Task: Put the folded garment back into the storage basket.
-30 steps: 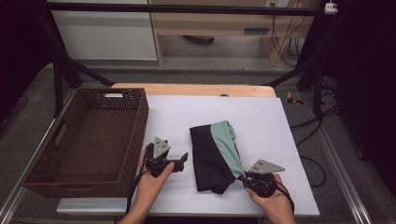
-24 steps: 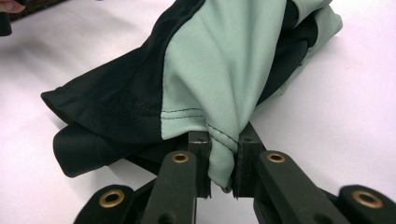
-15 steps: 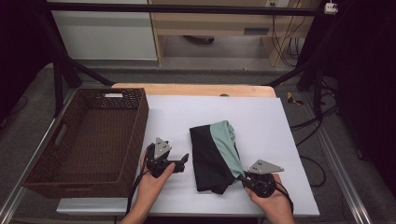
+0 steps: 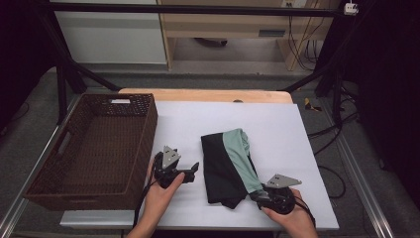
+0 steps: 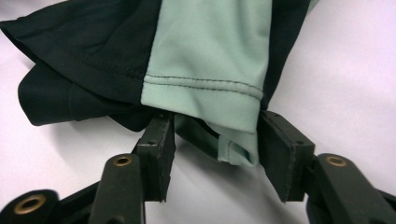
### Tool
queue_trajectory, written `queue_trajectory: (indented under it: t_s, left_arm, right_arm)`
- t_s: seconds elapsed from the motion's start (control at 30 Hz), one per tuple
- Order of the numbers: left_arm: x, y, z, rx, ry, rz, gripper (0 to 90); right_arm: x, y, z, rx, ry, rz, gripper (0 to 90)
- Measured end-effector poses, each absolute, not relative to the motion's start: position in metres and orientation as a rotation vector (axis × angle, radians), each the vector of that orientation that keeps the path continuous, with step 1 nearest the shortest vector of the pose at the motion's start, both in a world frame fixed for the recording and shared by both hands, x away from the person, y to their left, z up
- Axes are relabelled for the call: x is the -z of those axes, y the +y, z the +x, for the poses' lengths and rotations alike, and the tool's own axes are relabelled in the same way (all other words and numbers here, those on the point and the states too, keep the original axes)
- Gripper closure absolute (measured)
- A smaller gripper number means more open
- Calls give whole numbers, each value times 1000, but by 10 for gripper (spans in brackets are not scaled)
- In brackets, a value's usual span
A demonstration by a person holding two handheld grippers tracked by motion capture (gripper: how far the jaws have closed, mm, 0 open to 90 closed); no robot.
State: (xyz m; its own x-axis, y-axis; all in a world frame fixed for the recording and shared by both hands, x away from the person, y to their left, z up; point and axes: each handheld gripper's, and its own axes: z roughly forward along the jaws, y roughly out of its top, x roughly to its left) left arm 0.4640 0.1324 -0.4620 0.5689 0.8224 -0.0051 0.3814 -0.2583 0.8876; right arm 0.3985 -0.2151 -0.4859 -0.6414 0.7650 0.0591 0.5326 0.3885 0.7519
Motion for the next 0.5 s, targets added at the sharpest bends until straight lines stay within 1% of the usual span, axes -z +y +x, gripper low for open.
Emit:
queue_trajectory:
  t_s: [0.07, 0.13, 0.17, 0.27, 0.33, 0.4, 0.5]
  left_arm:
    - [463, 132, 464, -588, 979, 1868, 81]
    - [464, 130, 463, -587, 974, 1873, 81]
    - [464, 129, 463, -587, 970, 1877, 81]
    - [466, 126, 463, -581, 960, 1890, 82]
    - [467, 124, 463, -578, 956, 1898, 82]
    - [466, 123, 461, -565, 956, 1906, 85]
    - [464, 122, 462, -586, 960, 1913, 97]
  right_arm:
    - [486, -211, 399, -1103, 2355, 1123, 440]
    - [488, -207, 399, -1077, 2352, 1080, 456]
    - [488, -206, 400, -1081, 2352, 1078, 477]
    - [487, -208, 403, -1099, 2353, 1076, 629]
    - [487, -209, 406, -1102, 2351, 1088, 762]
    - [486, -208, 407, -1104, 2350, 1110, 812]
    - [485, -206, 406, -1081, 2350, 1103, 823]
